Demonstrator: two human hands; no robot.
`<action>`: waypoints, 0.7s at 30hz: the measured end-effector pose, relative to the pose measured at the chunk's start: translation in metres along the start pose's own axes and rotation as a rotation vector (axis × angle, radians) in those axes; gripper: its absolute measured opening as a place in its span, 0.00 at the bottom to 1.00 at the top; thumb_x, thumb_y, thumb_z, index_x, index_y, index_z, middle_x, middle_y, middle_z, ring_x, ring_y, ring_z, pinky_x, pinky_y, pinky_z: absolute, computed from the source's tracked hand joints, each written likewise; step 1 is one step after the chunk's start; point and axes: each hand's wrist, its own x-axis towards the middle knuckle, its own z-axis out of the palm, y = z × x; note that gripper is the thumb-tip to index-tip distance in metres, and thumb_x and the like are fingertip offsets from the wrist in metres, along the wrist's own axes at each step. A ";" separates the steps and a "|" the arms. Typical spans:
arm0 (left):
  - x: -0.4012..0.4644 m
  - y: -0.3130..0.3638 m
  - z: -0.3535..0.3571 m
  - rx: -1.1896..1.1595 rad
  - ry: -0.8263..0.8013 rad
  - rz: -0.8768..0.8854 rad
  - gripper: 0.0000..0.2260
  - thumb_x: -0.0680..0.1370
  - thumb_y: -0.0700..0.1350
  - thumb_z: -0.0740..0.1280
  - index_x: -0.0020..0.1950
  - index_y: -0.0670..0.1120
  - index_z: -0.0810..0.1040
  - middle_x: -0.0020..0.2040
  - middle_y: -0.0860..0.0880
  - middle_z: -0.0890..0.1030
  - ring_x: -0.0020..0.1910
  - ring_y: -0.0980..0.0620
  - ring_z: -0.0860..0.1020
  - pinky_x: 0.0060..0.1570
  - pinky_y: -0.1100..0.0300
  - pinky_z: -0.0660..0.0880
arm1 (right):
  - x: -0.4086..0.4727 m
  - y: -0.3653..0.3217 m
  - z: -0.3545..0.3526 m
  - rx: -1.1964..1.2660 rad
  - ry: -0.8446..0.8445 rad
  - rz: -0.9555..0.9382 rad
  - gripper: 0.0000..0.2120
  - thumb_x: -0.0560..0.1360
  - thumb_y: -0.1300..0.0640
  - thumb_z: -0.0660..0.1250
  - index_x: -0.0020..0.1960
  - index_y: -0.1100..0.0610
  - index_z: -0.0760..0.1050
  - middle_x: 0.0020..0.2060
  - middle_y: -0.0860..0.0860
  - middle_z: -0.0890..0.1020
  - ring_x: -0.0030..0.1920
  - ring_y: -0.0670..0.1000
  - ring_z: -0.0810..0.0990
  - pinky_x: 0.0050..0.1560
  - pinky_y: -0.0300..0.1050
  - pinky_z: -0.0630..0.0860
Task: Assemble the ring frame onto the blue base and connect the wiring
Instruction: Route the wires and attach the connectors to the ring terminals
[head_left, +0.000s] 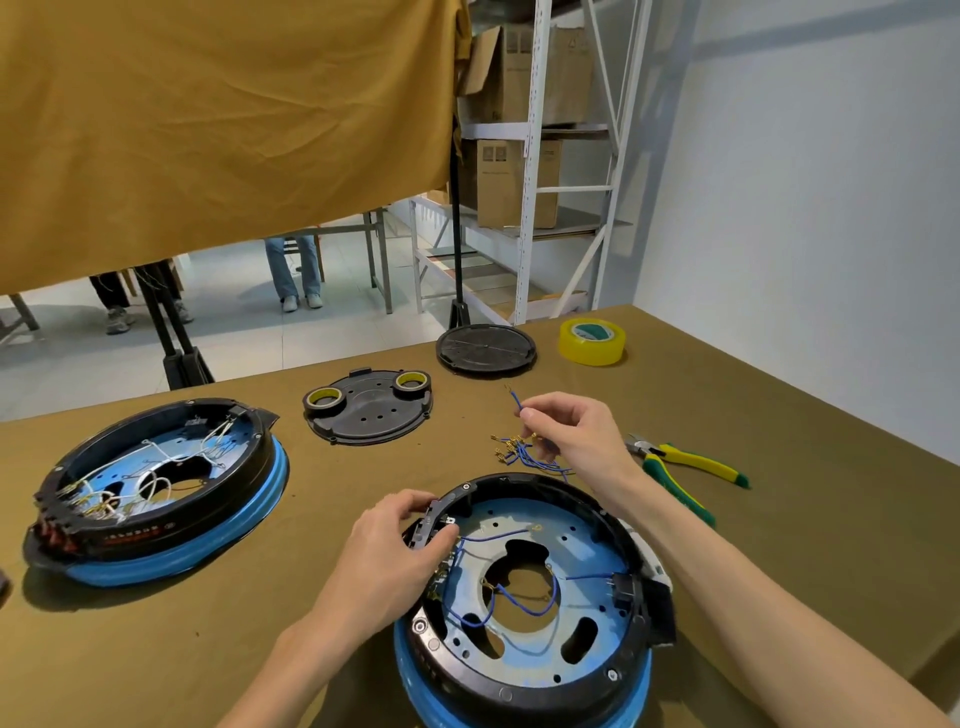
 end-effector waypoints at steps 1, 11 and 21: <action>-0.001 0.000 -0.001 0.046 0.016 0.030 0.16 0.78 0.59 0.71 0.64 0.61 0.72 0.59 0.67 0.74 0.61 0.64 0.72 0.61 0.65 0.69 | -0.005 -0.001 0.002 0.035 -0.023 0.016 0.05 0.80 0.64 0.69 0.51 0.64 0.83 0.35 0.53 0.83 0.30 0.49 0.76 0.31 0.38 0.73; -0.002 0.017 -0.015 -0.242 0.178 0.133 0.08 0.82 0.45 0.68 0.59 0.53 0.83 0.52 0.59 0.85 0.54 0.61 0.81 0.56 0.62 0.78 | -0.050 -0.001 0.034 0.191 -0.364 0.154 0.05 0.81 0.69 0.64 0.48 0.64 0.77 0.32 0.55 0.80 0.26 0.50 0.70 0.30 0.39 0.68; -0.006 0.032 -0.029 -0.502 -0.042 0.128 0.06 0.76 0.50 0.74 0.46 0.50 0.89 0.43 0.50 0.88 0.45 0.52 0.87 0.46 0.65 0.80 | -0.062 0.000 0.035 0.229 -0.491 0.204 0.08 0.83 0.64 0.63 0.51 0.62 0.81 0.30 0.54 0.76 0.24 0.49 0.63 0.26 0.40 0.59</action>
